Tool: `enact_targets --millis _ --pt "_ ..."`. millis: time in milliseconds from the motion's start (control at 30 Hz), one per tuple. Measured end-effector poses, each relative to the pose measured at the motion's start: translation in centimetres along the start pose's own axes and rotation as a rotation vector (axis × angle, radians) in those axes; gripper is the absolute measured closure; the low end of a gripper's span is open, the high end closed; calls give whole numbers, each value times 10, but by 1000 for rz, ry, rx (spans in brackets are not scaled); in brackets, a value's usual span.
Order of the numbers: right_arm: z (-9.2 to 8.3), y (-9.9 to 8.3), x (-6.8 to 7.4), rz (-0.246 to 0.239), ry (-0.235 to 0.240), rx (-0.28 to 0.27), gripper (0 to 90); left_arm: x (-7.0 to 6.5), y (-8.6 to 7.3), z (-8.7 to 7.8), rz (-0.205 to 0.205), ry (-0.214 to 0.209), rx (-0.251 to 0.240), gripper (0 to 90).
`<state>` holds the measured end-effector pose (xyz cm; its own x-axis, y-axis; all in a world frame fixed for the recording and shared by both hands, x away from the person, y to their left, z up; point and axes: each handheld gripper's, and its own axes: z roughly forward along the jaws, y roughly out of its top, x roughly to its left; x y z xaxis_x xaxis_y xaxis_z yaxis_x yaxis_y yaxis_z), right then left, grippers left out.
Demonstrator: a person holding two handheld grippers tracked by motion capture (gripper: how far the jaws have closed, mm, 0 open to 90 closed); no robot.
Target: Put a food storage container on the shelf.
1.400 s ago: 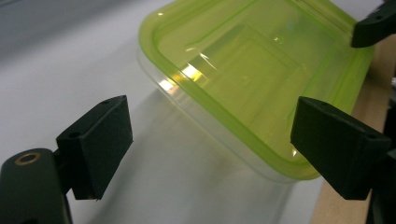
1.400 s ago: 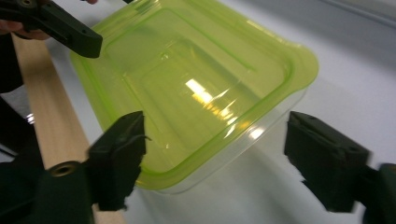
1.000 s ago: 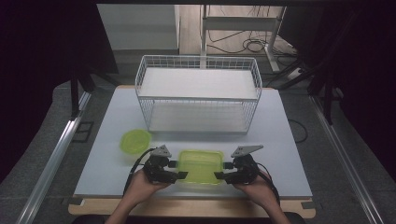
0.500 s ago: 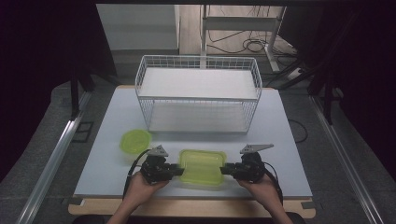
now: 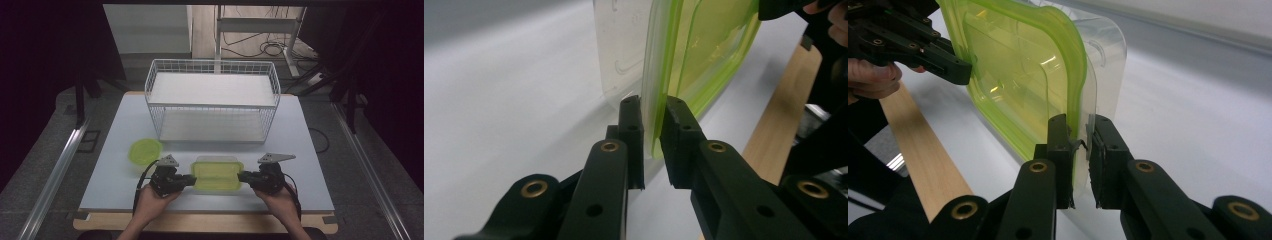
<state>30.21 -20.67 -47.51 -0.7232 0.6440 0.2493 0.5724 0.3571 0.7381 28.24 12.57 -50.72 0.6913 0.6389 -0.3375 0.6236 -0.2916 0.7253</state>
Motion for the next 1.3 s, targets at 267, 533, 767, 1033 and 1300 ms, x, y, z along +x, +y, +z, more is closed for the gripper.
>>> enact_targets --millis 267,533,767,1033,1300 --pt "-6 13 5 -34 -7 -48 801 -5 10 -12 34 41 -40 808" --pt "-17 46 1 -72 -16 -97 798 -7 48 -31 82 91 -96 808" --pt "-29 86 -1 -109 -29 -152 798 -5 83 -49 122 125 -136 809" --pt "-36 124 1 -157 -65 -187 798 6 117 -65 149 149 -168 808" --pt "-39 161 -2 -180 -80 -212 798 18 151 -79 156 161 -183 807"
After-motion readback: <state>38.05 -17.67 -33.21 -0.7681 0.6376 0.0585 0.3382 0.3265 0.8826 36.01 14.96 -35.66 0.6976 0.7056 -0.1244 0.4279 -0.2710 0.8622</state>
